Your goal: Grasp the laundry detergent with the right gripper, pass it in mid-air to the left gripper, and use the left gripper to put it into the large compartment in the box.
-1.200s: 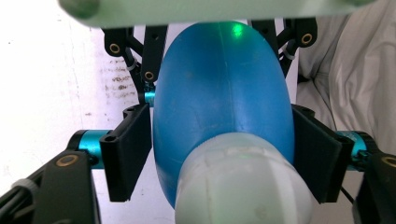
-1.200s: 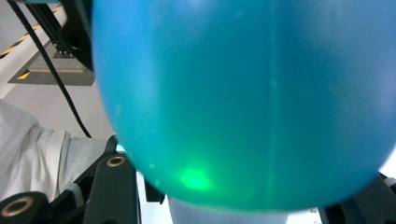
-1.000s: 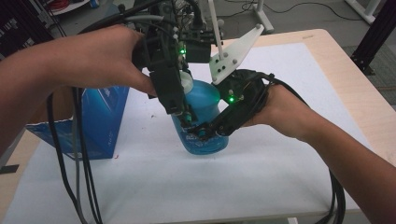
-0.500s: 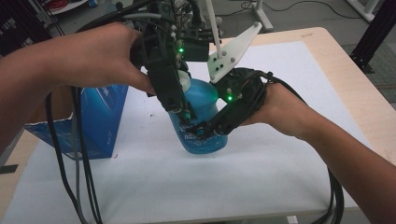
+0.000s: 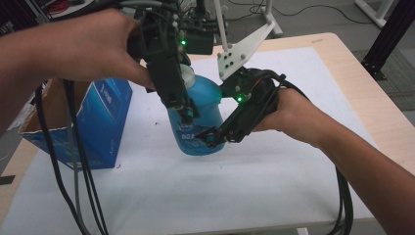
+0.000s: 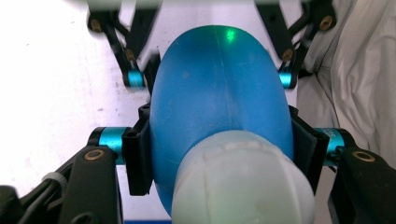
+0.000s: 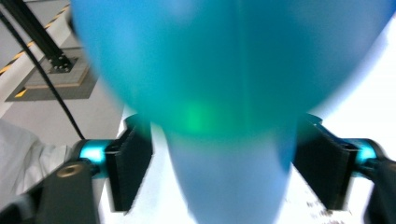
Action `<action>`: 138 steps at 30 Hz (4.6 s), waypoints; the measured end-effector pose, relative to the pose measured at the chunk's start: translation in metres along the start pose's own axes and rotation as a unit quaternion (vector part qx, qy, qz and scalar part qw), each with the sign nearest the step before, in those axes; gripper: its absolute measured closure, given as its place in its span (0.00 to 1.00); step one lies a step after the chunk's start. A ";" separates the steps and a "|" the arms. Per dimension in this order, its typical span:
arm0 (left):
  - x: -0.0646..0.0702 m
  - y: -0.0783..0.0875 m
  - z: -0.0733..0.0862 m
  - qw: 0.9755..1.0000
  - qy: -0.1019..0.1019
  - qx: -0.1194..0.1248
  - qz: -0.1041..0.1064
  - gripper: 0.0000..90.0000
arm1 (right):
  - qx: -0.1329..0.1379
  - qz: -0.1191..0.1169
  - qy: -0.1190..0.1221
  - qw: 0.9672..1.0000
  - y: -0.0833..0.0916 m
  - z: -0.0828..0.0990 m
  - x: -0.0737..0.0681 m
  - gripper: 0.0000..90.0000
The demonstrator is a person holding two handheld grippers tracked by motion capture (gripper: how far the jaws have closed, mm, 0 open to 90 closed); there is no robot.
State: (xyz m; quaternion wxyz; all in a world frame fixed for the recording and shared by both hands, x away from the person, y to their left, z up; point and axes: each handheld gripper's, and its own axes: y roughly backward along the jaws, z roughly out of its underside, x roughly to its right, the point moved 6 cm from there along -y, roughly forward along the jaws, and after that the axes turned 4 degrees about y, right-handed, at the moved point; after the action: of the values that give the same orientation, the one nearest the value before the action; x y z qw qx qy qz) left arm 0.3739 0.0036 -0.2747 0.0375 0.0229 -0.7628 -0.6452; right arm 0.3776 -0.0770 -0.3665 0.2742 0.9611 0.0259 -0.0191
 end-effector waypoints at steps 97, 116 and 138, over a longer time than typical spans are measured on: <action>-0.071 0.074 0.231 0.949 0.305 -0.010 -0.073 0.42 | -0.255 0.144 -0.143 0.946 0.142 0.089 0.000 0.01; -0.075 0.003 0.245 0.954 0.290 -0.042 -0.065 0.42 | -0.262 0.137 -0.146 0.944 0.138 0.096 -0.001 0.01; -0.079 -0.017 0.252 0.952 0.299 -0.030 -0.060 0.41 | -0.260 0.134 -0.149 0.945 0.137 0.097 -0.003 0.01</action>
State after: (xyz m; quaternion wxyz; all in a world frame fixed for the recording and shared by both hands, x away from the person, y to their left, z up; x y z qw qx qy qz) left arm 0.4300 0.2549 -0.3355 0.2257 0.2598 -0.6941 -0.6324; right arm 0.3808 -0.2449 -0.3770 0.5153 0.8372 -0.1402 -0.1175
